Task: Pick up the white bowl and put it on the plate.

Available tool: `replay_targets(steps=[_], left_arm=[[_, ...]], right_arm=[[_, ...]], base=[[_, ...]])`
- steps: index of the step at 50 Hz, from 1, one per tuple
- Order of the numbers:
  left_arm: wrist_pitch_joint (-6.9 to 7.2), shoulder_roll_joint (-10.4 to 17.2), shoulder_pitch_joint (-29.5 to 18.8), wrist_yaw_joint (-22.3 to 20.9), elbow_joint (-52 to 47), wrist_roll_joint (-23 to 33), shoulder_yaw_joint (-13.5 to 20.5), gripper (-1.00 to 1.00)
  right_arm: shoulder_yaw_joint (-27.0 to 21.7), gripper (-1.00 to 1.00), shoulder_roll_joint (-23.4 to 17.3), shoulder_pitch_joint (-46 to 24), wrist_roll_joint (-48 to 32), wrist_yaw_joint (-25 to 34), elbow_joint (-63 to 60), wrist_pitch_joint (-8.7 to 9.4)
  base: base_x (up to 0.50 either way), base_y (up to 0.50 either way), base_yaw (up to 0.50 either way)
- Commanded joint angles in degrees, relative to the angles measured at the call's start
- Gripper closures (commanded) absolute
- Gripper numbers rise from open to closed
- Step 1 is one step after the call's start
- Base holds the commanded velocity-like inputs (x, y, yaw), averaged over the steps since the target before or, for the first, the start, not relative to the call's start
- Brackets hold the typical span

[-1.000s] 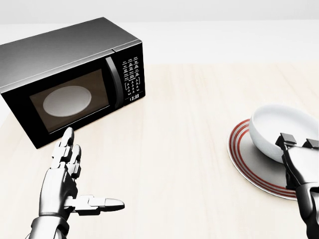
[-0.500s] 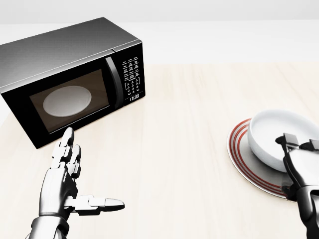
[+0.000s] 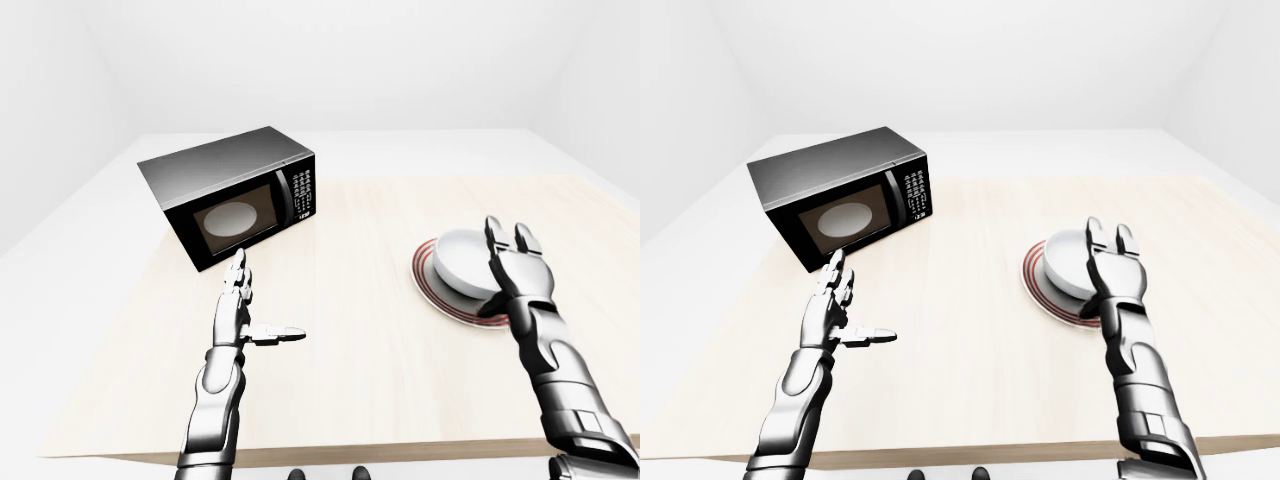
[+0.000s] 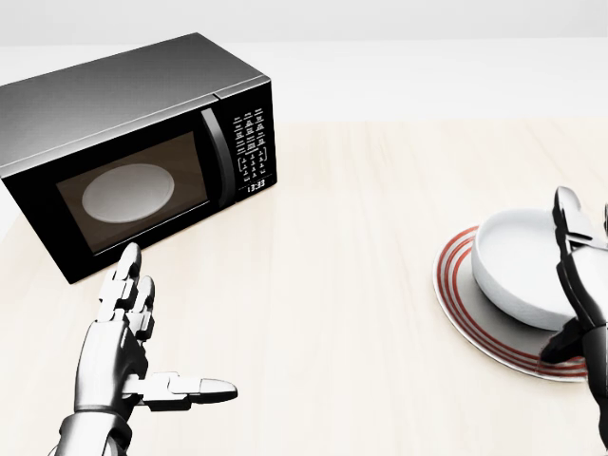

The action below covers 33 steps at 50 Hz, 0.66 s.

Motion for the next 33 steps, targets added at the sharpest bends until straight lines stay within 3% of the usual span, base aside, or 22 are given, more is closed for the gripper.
replay_targets(steps=[1,12,33], left_arm=[[0.00,0.00,0.00,0.00,0.00,0.00,0.00,-1.00],[0.00,0.00,0.00,0.00,0.00,0.00,0.00,-1.00],[0.00,0.00,0.00,0.00,0.00,0.00,0.00,-1.00]], right_arm=[[-7.48,-1.00,0.22,2.57,2.21,17.60,-26.86,4.14],[-11.07,-1.00,-0.72,-0.17,4.43,28.43,-41.09,8.60],[-14.24,-1.00,-2.98,-2.55,8.51,37.75,-55.52,8.60]], base=[[0.00,0.00,0.00],[0.00,0.00,0.00],[0.00,0.00,0.00]])
